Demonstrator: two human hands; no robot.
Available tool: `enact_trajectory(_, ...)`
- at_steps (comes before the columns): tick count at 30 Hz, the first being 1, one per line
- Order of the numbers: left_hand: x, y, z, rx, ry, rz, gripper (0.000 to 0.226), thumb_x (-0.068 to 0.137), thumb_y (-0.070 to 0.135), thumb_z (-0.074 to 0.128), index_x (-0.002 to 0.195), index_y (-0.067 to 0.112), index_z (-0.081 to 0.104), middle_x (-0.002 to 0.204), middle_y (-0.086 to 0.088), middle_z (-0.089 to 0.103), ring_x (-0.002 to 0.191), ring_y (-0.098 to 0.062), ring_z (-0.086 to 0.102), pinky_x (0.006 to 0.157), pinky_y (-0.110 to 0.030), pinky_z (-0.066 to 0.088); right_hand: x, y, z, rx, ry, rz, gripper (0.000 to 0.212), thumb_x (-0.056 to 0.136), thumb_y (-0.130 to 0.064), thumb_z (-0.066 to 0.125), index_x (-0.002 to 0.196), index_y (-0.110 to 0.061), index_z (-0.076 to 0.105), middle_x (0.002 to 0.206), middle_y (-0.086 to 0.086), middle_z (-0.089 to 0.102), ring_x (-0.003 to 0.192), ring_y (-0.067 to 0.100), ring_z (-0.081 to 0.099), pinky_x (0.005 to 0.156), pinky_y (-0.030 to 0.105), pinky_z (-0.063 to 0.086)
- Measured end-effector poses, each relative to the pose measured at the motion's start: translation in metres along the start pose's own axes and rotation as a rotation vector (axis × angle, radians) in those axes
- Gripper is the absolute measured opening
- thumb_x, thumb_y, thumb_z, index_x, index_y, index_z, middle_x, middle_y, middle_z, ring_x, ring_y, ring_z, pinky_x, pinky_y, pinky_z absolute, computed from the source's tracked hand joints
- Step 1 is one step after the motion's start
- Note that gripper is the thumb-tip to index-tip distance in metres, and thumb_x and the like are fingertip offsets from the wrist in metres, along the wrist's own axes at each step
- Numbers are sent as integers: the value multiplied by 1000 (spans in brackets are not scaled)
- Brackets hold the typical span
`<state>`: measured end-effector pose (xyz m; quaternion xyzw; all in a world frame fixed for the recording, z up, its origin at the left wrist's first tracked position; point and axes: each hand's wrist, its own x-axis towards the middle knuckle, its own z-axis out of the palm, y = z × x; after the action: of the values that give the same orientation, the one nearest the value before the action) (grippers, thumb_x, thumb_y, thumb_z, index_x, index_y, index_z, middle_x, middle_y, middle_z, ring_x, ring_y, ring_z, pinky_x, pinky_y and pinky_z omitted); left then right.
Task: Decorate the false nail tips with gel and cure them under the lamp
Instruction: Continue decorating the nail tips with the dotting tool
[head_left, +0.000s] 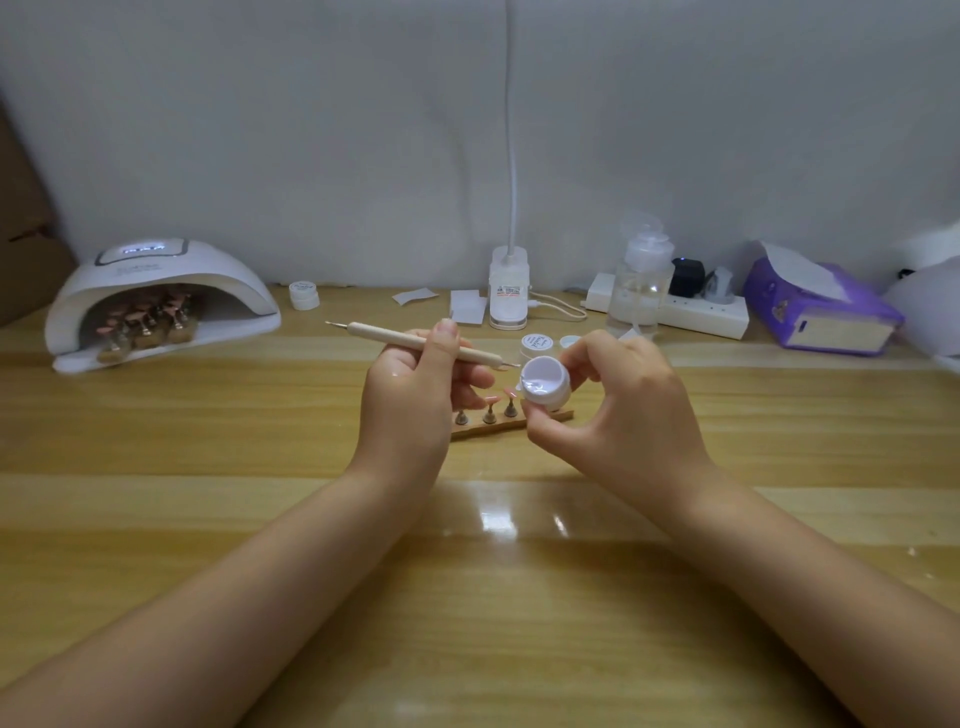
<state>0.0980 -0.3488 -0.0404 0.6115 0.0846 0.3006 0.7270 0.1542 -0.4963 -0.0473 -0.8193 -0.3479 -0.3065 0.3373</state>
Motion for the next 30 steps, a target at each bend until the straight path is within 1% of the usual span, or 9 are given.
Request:
enact_trajectory(5, -3, 0, 1, 8, -48, -12, 25, 99, 18, 45, 79, 10, 57, 57, 0, 64, 52, -11, 57, 70, -38, 47, 0, -1, 1, 0, 9, -9, 32, 66, -37, 72, 78, -13, 55, 71, -6, 56, 72, 19, 49, 64, 35, 42)
enact_trajectory(8, -1, 0, 0, 3, -28, -18, 21, 98, 13, 44, 81, 10, 54, 56, 1, 64, 52, -10, 57, 67, -34, 48, 0, 0, -1, 6, 10, 0, 34, 66, -42, 68, 79, -13, 56, 71, -6, 56, 72, 20, 50, 64, 35, 43)
enact_trajectory(11, 1, 1, -1, -28, -23, -4, 18, 97, 8, 42, 83, 9, 53, 56, 0, 64, 54, -10, 58, 60, -27, 51, 0, 1, -2, 7, 2, 12, 33, 67, -40, 70, 80, -12, 57, 72, -6, 57, 74, 20, 50, 64, 35, 43)
enact_trajectory(15, -2, -1, 0, -26, -62, 13, 10, 89, 15, 48, 85, 9, 54, 57, 0, 65, 56, -12, 60, 69, -36, 47, 0, 0, -1, 11, 17, 18, 33, 66, -39, 71, 78, -12, 57, 71, -7, 56, 73, 19, 49, 64, 32, 41)
enact_trajectory(18, -2, -3, 0, -15, -61, 5, 10, 91, 14, 48, 85, 10, 54, 58, 0, 65, 56, -12, 60, 71, -38, 47, 0, -2, -1, 23, 12, 13, 33, 65, -40, 70, 78, -12, 57, 71, -8, 55, 73, 19, 50, 64, 31, 41)
enact_trajectory(22, 3, -4, -2, -40, -9, 4, 18, 96, 7, 42, 83, 10, 53, 57, 0, 65, 54, -10, 59, 62, -27, 52, 1, 0, -3, 26, 12, 37, 34, 67, -41, 71, 78, -12, 58, 71, -10, 54, 74, 18, 50, 66, 30, 40)
enact_trajectory(24, 5, -3, -3, -73, 7, 2, 19, 96, 6, 41, 82, 10, 53, 56, 1, 65, 52, -9, 58, 61, -26, 51, 1, 2, -4, 35, 7, 60, 35, 67, -43, 70, 79, -13, 58, 71, -14, 51, 75, 16, 50, 66, 28, 37)
enact_trajectory(27, 6, -1, -2, -136, 9, -11, 18, 97, 9, 42, 83, 8, 54, 57, 1, 65, 53, -8, 59, 60, -25, 51, 2, 7, -3, 46, 0, 103, 34, 67, -42, 73, 79, -15, 57, 70, -21, 47, 75, 15, 49, 66, 25, 35)
enact_trajectory(30, 6, 0, -2, -199, 10, -44, 22, 99, 16, 45, 82, 8, 56, 58, 0, 65, 53, -8, 59, 58, -22, 52, 2, 19, 0, 52, 3, 201, 31, 69, -40, 76, 78, -18, 56, 68, -18, 52, 74, 12, 50, 64, 23, 32)
